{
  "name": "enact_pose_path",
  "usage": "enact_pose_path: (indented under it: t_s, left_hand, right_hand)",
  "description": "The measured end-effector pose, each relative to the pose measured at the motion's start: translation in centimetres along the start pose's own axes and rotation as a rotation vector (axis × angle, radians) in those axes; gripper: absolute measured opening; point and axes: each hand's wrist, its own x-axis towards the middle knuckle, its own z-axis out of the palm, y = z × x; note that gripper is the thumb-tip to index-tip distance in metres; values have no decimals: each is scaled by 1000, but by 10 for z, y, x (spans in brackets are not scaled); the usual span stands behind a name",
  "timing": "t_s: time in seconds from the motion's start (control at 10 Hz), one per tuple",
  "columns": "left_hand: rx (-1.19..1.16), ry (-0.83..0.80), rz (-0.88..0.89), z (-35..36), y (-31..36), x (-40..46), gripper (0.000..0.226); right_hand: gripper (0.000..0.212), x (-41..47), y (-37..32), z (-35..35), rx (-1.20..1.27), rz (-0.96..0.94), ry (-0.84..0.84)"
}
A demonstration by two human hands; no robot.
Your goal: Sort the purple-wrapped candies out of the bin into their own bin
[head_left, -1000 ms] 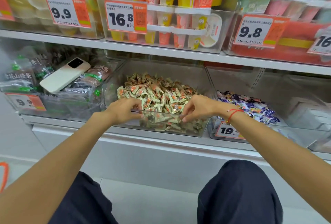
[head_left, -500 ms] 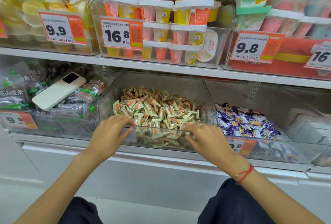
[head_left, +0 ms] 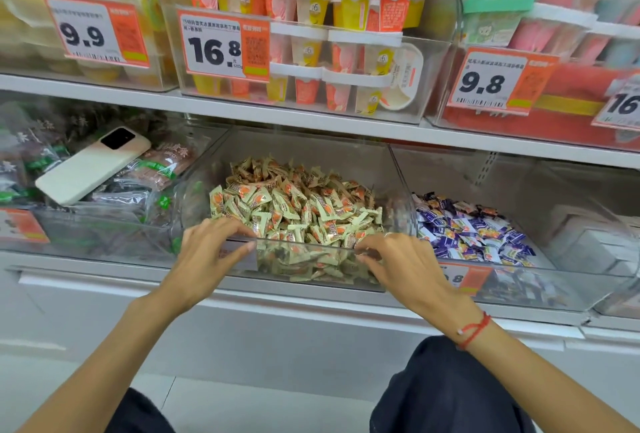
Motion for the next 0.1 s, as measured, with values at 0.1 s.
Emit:
enact_pose_path:
  t_s: [0.1]
  left_hand:
    - [77,49,51,-8,12,-3,23]
  right_hand:
    - [32,-12,2,-10,101,40,-37]
